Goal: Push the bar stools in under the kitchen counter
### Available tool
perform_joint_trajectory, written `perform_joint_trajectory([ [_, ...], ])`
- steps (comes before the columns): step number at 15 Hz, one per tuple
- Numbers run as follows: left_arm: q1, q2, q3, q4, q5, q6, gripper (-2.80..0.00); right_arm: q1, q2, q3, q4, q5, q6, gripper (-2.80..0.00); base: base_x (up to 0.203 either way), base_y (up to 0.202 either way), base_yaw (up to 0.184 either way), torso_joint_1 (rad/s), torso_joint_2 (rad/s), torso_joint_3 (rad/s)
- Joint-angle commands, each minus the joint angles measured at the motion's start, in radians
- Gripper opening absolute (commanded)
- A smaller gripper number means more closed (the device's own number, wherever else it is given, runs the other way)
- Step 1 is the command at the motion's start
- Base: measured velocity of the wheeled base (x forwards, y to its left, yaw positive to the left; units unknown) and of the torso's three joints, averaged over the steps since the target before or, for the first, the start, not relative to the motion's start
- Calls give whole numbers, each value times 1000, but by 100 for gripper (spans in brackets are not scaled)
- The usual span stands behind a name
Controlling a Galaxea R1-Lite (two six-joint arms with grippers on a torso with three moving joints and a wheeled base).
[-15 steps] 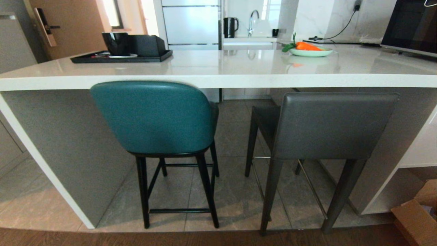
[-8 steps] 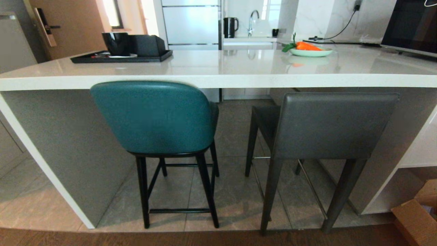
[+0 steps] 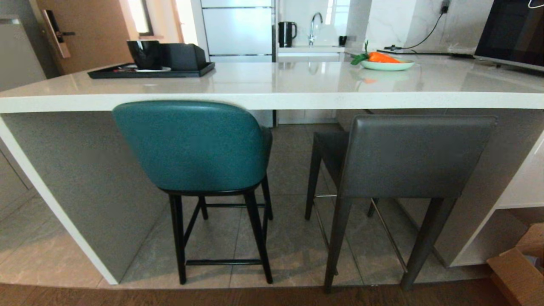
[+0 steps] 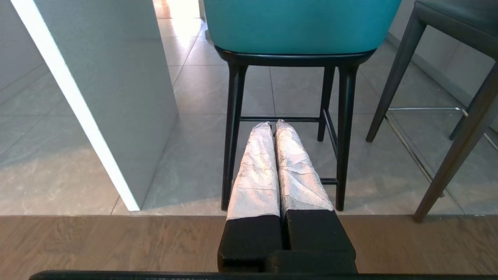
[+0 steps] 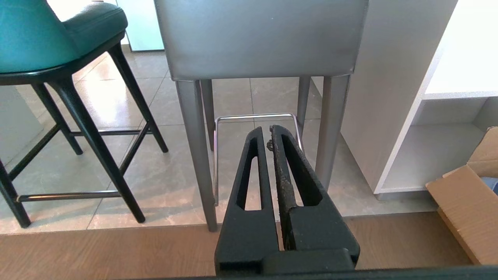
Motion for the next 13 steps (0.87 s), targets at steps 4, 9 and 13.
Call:
perform_joint_trajectory([
  [4,0,2,10,-1,0,0,-280,0,2,25,-1,1,0,-280,0,0,0,0,0,0],
  [9,-1,2,11,-1,0,0,-280,0,2,25,-1,1,0,-280,0,0,0,0,0,0],
  [13,-1,2,11,-1,0,0,-280,0,2,25,-1,1,6,-280,0,0,0,0,0,0],
])
